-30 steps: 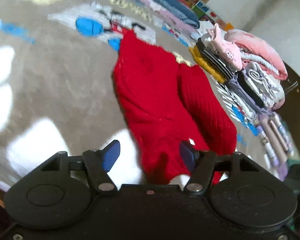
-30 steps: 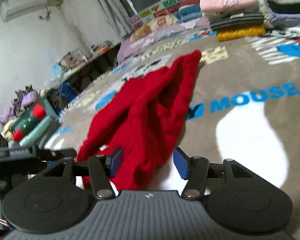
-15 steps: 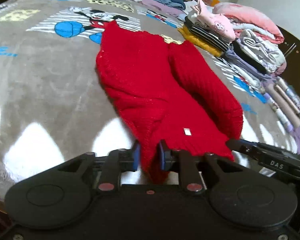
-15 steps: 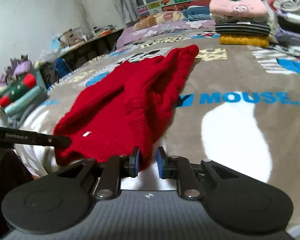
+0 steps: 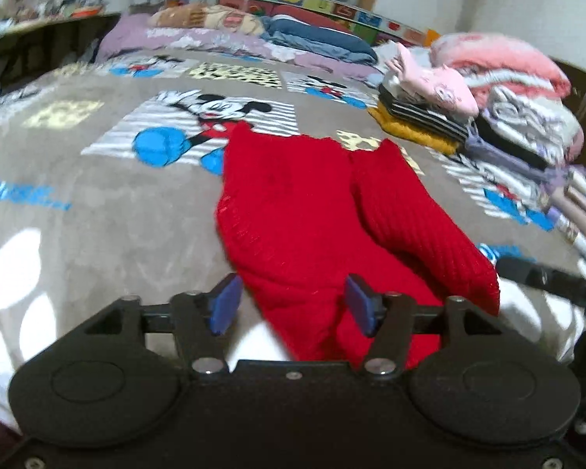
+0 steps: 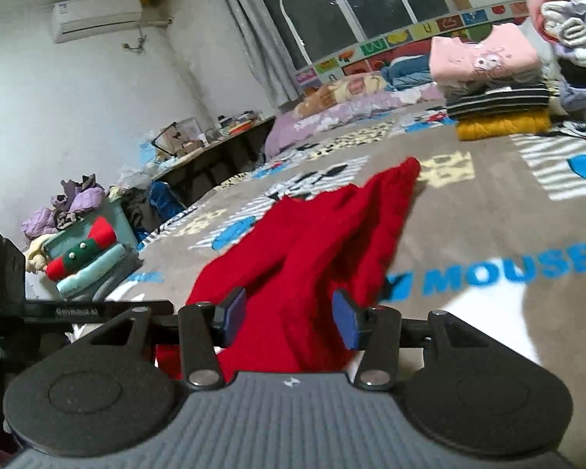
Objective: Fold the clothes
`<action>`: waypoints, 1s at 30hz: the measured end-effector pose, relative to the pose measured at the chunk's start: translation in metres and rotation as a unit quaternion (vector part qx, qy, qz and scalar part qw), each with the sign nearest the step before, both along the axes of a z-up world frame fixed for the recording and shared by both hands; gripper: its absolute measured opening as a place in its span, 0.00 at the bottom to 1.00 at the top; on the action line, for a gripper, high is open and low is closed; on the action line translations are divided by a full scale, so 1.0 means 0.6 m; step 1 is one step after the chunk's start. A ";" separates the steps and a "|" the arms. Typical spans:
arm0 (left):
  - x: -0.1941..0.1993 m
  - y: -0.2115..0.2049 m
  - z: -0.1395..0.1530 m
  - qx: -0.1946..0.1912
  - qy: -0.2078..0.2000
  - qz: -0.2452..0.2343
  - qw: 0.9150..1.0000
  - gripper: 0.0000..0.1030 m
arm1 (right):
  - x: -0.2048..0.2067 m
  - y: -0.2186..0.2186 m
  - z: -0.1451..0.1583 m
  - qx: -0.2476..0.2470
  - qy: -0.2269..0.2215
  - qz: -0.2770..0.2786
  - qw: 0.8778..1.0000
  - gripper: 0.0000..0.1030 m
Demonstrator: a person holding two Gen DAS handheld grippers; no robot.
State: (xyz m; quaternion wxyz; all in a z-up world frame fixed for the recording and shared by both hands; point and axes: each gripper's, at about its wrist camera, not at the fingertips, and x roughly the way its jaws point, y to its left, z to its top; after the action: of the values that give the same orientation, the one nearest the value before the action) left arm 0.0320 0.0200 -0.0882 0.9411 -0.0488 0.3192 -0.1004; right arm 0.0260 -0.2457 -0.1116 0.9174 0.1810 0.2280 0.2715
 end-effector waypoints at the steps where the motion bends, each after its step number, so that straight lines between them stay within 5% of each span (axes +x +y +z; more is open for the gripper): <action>1: 0.005 -0.011 0.002 0.017 -0.006 -0.006 1.000 0.65 | 0.006 0.000 0.001 0.006 0.000 0.000 1.000 0.49; 5: 0.032 -0.061 -0.003 0.105 -0.024 -0.030 0.994 0.65 | 0.035 -0.012 -0.008 0.062 0.027 -0.008 0.998 0.53; 9: 0.062 -0.115 -0.016 0.205 -0.035 -0.056 0.977 0.65 | 0.066 -0.033 -0.031 0.135 0.064 -0.021 0.989 0.56; 16: 0.108 -0.193 -0.063 0.383 -0.065 -0.072 0.919 0.56 | 0.090 -0.065 -0.060 0.216 0.098 -0.053 0.970 0.63; 21: 0.151 -0.212 -0.080 0.445 -0.076 -0.069 0.890 0.48 | 0.096 -0.082 -0.071 0.247 0.109 -0.063 0.961 0.66; 30: 0.233 -0.238 -0.080 0.484 -0.061 -0.072 0.870 0.36 | 0.117 -0.099 -0.101 0.289 0.137 -0.086 0.944 0.67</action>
State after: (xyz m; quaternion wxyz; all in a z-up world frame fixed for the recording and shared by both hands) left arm 0.1719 -0.1226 -0.1359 0.8549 0.4416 0.2722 -0.0035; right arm 0.0962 -0.3050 -0.1722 0.8056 0.4924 0.2468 0.2186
